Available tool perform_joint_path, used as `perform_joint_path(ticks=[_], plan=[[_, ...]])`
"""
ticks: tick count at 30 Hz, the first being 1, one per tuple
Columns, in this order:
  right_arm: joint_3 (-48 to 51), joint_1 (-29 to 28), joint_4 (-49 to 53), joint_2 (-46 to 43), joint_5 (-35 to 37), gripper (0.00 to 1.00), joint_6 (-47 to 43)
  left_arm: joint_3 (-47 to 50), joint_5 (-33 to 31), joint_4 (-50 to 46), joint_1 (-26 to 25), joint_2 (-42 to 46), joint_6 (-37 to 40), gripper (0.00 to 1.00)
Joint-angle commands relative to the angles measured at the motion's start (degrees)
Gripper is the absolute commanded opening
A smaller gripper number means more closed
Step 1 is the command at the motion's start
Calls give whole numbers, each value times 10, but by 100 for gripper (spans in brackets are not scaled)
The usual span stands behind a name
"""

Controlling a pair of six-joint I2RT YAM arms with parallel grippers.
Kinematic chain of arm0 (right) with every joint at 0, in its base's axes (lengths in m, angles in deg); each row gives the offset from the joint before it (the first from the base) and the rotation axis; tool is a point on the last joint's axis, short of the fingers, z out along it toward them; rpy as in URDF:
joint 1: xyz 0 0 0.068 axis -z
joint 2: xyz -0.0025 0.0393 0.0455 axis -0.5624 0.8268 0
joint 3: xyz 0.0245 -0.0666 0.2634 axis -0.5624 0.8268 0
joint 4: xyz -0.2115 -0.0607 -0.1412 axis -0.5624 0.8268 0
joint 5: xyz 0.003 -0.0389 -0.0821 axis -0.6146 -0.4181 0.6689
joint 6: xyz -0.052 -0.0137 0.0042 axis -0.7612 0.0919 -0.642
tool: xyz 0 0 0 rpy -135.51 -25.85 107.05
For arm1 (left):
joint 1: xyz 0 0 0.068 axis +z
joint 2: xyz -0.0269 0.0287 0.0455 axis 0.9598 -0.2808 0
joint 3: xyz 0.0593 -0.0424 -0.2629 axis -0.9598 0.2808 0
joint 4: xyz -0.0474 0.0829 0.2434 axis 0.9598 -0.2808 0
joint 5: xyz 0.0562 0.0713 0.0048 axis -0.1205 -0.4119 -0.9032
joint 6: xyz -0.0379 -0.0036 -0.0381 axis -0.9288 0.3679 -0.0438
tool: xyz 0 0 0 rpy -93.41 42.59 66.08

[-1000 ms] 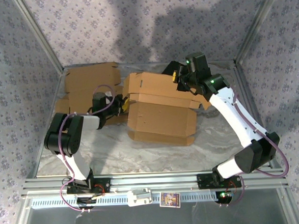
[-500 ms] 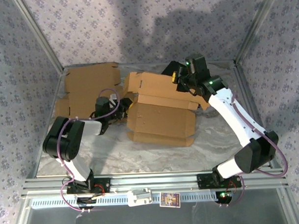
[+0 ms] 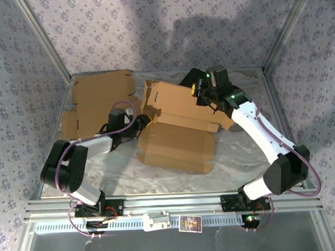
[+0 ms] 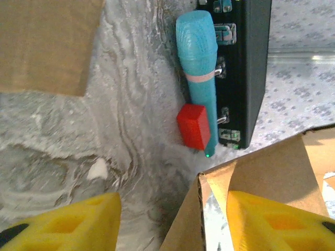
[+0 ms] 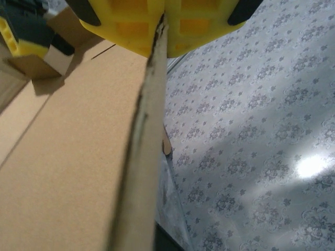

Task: Fold the paper box

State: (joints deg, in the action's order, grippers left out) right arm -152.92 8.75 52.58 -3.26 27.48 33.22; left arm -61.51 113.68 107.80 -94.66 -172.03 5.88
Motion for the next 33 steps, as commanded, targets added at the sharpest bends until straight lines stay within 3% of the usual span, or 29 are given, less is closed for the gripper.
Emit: perform_joint_path(ticks=[1,6,16,23,26,29,33], plan=[[36,-16,-31,-27,17,0,-25,-2,-26,-128,-1,68,74,60],[74,-33,-66,-43,59,0,-26,24,-43,-255,-2,118,119,62],[97,-55,-92,-42,89,0,-25,19,-61,-314,1,167,147,65],[148,-55,-128,-63,97,0,-71,9,-74,-377,1,261,142,64],[168,-55,-117,-80,88,0,-89,-13,-85,-422,13,303,157,59],[195,-62,-111,-105,93,0,-103,-34,-83,-451,51,306,178,44],[231,-76,-109,-128,102,0,-99,-58,-72,-441,85,268,208,40]])
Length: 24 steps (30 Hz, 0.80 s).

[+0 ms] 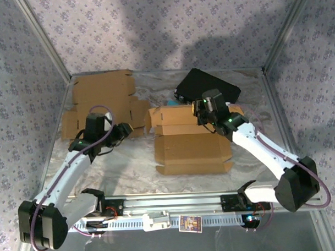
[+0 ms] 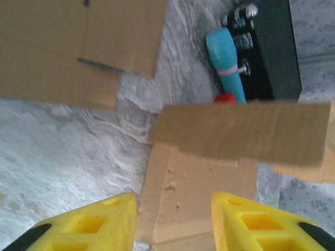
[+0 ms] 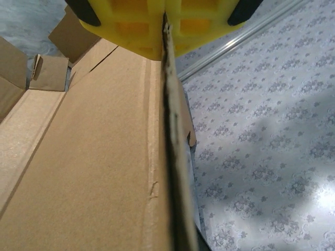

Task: Fold the paper box

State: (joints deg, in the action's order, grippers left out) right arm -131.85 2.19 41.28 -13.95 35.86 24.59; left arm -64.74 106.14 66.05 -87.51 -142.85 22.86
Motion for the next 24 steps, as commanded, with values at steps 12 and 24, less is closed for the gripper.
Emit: perform_joint_path(ticks=[12,24], plan=[[116,-2,-78,-43,22,0,-33,-66,7,32,1,-136,122,42],[124,29,-76,-34,-35,0,-71,-42,14,155,-25,-202,304,43]])
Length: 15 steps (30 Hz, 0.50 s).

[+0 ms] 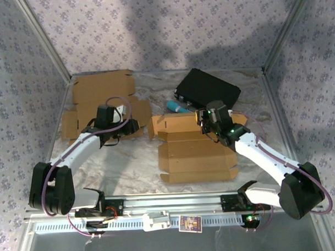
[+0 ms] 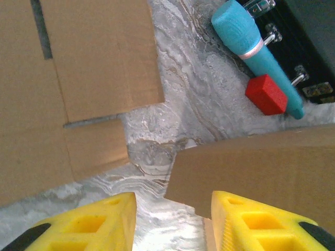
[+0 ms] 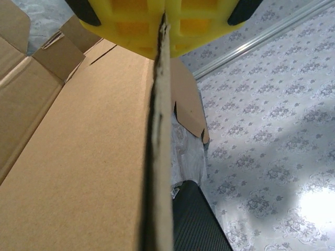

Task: Fold the paper box

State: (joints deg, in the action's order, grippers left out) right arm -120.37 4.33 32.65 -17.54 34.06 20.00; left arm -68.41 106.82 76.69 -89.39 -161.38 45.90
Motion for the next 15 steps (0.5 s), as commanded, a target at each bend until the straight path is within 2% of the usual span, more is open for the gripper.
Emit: perform_joint_path(ticks=[1,7,15], plan=[[9,9,8,3,-19,0,-29,-12,9,48,-10,-26,89,43],[9,14,5,16,-38,0,-40,-34,47,67,-46,-73,202,48],[7,16,-9,26,-37,0,-43,-25,93,93,-71,-83,246,51]])
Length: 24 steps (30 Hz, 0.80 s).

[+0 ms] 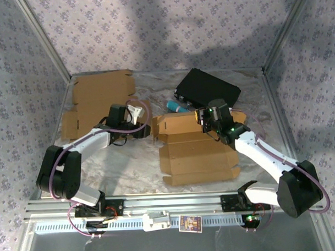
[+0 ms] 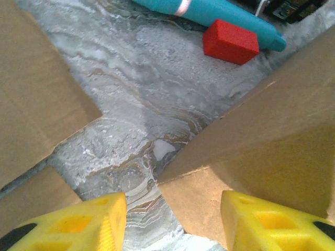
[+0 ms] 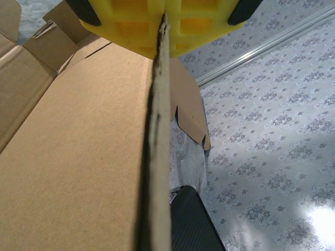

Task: Fold the paper box

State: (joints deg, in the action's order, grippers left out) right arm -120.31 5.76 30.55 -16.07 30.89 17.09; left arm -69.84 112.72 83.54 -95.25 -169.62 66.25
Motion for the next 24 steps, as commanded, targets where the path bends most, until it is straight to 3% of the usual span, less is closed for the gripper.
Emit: perform_joint_path(ticks=[1,20,24], plan=[[8,3,8,13,-6,0,-15,-9,29,28,-18,2,45,51],[50,-7,-89,21,12,0,-67,2,7,61,-60,-2,33,54],[61,-17,-106,25,19,0,-64,-2,-23,65,-80,-8,25,54]])
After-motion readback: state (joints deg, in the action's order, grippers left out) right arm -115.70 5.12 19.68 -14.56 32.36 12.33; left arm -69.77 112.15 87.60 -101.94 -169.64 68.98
